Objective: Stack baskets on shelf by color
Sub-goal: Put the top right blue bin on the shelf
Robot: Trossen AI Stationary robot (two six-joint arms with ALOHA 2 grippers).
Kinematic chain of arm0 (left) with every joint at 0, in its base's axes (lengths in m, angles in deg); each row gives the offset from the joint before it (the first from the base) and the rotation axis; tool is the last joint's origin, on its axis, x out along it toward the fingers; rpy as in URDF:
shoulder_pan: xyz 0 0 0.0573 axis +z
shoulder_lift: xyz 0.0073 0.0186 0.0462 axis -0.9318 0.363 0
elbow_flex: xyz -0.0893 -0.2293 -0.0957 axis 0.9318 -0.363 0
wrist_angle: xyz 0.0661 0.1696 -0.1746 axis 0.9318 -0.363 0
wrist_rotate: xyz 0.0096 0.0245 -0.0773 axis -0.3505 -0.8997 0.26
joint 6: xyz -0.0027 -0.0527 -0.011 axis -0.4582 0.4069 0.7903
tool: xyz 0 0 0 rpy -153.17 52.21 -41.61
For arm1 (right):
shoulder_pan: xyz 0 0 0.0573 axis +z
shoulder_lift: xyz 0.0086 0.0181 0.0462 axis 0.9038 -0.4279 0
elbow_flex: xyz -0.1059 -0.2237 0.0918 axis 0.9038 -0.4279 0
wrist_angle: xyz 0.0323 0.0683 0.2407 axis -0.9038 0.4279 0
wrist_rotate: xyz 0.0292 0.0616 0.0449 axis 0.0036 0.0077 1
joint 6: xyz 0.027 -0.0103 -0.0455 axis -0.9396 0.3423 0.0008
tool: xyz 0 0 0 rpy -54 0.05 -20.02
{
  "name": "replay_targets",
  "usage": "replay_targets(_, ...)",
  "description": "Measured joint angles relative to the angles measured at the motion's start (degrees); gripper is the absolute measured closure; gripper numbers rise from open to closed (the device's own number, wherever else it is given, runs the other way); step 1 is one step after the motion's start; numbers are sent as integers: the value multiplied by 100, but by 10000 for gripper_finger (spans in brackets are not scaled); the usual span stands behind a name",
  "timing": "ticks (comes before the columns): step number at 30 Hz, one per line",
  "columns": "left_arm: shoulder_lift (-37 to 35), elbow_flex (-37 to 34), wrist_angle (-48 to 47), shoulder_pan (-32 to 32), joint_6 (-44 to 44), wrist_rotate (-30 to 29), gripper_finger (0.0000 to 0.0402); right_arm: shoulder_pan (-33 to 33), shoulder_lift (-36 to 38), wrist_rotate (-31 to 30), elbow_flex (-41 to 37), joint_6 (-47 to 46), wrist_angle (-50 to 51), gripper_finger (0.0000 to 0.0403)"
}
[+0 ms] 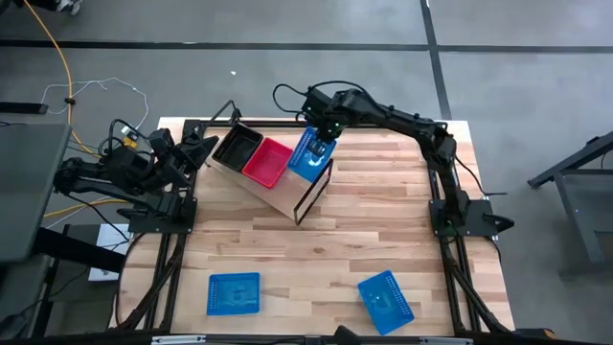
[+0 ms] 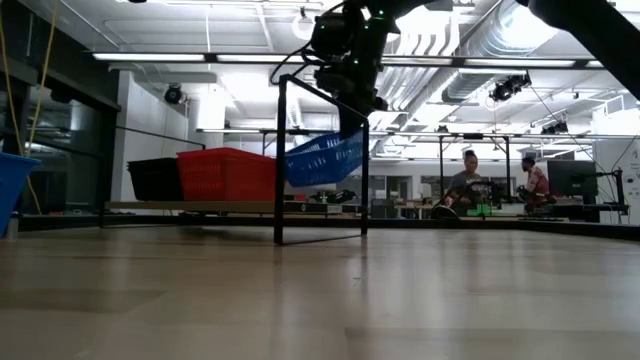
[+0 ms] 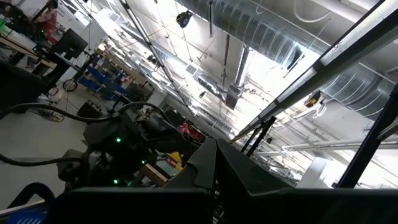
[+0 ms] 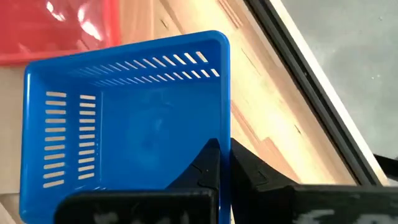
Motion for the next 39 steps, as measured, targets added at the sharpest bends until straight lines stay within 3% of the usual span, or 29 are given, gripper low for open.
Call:
replay_targets(27,-7,2,-41,2,39,-9,401,649,-518,751,-11,-1062,-362,403)
replay_targets(39,-7,4,-69,2,39,2,401,724,-568,807,-11,-1648,-444,403)
